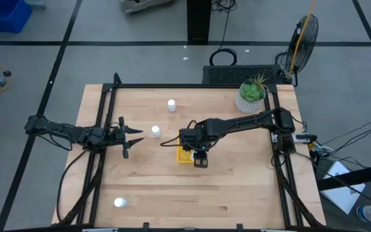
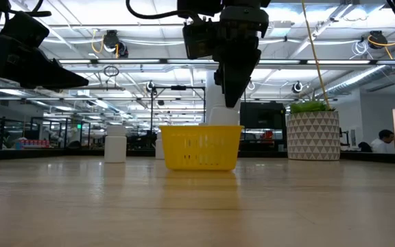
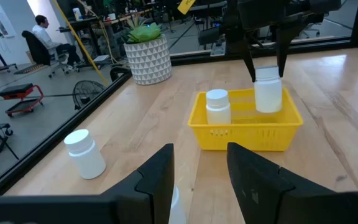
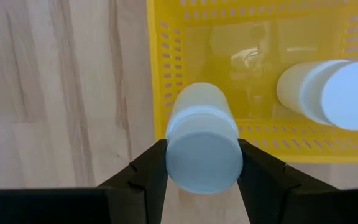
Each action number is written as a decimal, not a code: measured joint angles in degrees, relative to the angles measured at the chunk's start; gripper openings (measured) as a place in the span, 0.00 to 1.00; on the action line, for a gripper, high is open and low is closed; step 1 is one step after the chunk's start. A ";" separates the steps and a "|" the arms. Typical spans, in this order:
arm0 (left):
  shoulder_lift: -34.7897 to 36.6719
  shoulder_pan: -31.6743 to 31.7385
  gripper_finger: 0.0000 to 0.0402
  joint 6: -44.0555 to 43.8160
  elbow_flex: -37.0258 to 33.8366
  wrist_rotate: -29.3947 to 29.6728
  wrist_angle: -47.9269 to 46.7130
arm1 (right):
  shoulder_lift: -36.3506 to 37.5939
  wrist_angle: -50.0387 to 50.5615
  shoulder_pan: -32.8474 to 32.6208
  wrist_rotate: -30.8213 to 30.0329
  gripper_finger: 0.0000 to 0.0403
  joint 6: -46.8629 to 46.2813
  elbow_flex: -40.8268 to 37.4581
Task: Pick and place pill bottles into a basket
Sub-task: Put the white pill bottle into the yellow bin
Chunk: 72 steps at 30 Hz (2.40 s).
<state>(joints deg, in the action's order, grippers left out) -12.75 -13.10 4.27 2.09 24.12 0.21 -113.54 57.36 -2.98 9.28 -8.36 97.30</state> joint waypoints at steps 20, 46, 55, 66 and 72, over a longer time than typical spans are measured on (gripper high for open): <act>0.00 0.02 0.38 -0.02 0.00 0.00 0.02 | 0.00 -2.73 1.44 0.02 0.37 2.41 0.00; 0.02 0.02 0.38 -0.24 0.00 0.02 -0.08 | 0.17 -7.70 0.73 4.74 0.37 -0.58 -8.04; 0.01 0.01 0.38 -0.24 0.00 0.01 -0.14 | 0.08 -8.31 0.63 4.52 0.46 -0.59 -8.11; 0.02 0.02 0.38 -0.23 0.00 0.02 -0.22 | -0.20 -9.46 0.61 4.44 0.53 -1.30 -8.28; 0.01 0.00 0.38 -0.39 0.00 -0.04 -0.23 | 1.55 -10.99 0.61 4.21 0.54 -2.43 -8.27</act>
<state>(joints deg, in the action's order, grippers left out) -12.74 -13.10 3.88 2.09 24.08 -0.01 -111.98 46.37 -2.37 13.49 -10.79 89.03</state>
